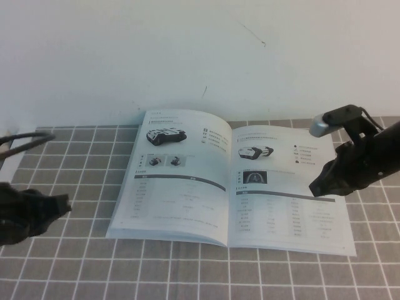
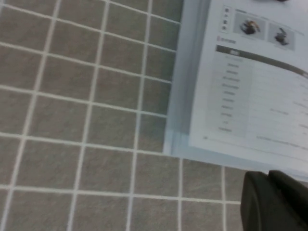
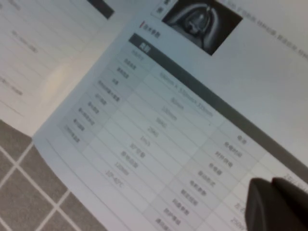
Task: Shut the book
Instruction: 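Close the open booklet and leave it lying on the table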
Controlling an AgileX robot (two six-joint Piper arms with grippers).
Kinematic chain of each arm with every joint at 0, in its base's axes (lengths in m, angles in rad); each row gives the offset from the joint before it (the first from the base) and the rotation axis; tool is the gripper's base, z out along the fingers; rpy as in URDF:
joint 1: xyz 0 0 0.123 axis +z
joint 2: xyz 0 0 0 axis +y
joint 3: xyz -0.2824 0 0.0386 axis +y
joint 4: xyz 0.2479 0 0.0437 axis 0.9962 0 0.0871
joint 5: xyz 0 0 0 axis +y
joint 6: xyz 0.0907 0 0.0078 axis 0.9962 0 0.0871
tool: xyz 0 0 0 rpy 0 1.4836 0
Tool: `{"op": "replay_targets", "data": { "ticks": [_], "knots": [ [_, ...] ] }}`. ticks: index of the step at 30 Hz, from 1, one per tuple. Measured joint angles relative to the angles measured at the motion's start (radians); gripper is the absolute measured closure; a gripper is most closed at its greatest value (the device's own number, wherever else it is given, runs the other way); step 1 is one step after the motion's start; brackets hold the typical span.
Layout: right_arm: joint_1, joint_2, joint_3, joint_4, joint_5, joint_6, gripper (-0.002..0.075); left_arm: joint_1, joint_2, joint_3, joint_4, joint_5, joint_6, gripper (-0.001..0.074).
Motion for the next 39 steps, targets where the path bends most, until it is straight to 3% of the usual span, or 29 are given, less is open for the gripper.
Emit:
{"op": "replay_targets", "data": {
  "ticks": [7, 11, 16, 24, 29, 33, 39],
  "knots": [
    [0.001, 0.063, -0.037, -0.127, -0.026, 0.095, 0.0729, 0.0, 0.148, -0.115, -0.372, 0.098, 0.406, 0.0738],
    [0.001, 0.078, -0.041, -0.14, -0.03, 0.109, 0.0729, 0.0, 0.261, -0.223, -0.459, 0.192, 0.513, 0.0738],
    [0.001, 0.108, -0.041, -0.144, -0.034, 0.11, 0.0729, 0.0, 0.425, -0.352, -0.455, 0.232, 0.517, 0.0738],
    [0.001, 0.149, -0.047, -0.167, -0.06, 0.113, 0.0729, 0.0, 0.635, -0.512, -0.257, 0.265, 0.352, 0.0738],
    [0.001, 0.15, -0.05, -0.176, -0.06, 0.113, 0.0729, 0.0, 0.728, -0.568, -0.228, 0.226, 0.32, 0.0727],
    [0.001, 0.151, -0.051, -0.176, -0.06, 0.116, 0.0729, 0.0, 0.776, -0.594, -0.243, 0.182, 0.37, 0.0603],
    [0.001, 0.151, -0.051, -0.176, -0.06, 0.116, 0.0729, 0.0, 0.83, -0.644, -0.253, 0.205, 0.388, 0.0234]
  ]
}}
